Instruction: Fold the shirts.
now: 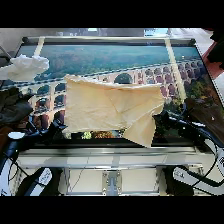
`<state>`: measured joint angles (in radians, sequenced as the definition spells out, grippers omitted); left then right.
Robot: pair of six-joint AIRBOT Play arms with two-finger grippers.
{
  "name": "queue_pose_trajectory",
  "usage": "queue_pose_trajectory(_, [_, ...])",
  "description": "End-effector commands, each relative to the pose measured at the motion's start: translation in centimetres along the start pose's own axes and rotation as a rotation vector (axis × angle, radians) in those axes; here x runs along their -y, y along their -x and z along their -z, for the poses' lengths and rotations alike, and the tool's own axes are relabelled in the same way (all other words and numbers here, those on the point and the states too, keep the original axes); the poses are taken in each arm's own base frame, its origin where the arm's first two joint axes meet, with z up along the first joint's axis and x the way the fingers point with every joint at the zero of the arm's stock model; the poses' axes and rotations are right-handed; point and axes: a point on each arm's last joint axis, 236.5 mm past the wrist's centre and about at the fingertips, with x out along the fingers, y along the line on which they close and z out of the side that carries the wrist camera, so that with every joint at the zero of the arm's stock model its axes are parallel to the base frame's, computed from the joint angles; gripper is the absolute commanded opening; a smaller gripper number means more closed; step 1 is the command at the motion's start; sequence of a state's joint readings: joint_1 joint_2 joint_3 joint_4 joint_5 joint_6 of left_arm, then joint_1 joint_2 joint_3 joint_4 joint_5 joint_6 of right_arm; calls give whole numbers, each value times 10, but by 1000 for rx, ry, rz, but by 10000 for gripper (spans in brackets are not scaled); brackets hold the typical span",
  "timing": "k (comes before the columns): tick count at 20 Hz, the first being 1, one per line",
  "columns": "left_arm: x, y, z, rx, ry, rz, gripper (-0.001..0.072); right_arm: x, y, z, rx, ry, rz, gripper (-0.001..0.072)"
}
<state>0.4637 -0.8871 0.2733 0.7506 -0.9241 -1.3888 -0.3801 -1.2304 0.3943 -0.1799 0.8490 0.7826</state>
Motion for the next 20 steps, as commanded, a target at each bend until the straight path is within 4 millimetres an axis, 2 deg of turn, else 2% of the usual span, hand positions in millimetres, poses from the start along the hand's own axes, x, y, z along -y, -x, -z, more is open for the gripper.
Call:
queue_pose_trajectory(1, [2,-10,-7,57,1,-24,675,-7,0,-5,21,2,-29,31])
queue_pose_trajectory(4, [8,-27,-2,56,-15,-45,404,-12,0,-8,33,2,-51,32])
queue_pose_trajectory(5, [10,-32,-3,67,-19,-43,279,-14,1,-8,33,-1,-57,31])
queue_pose_trajectory(7, [19,-32,-24,163,5,-16,33,-18,1,-4,18,11,-75,31])
queue_pose_trajectory(9, [33,-24,-52,271,56,33,8,-33,4,3,-10,49,-130,31])
queue_pose_trajectory(11, [65,-9,-72,321,4,94,8,-62,15,9,-24,84,-224,29])
queue_pose_trajectory(13, [126,32,-95,412,-209,185,8,-101,44,11,-5,184,-325,28])
queue_pose_trajectory(15, [197,102,-113,583,-450,280,8,-156,91,7,74,350,-422,27])
queue_pose_trajectory(16, [233,145,-114,682,-569,326,7,-187,121,5,141,459,-442,27])
queue_pose_trajectory(18, [289,227,-95,839,-751,416,7,-246,182,14,289,654,-415,27])
queue_pose_trajectory(20, [328,297,-58,954,-917,485,7,-298,241,46,445,860,-363,27])
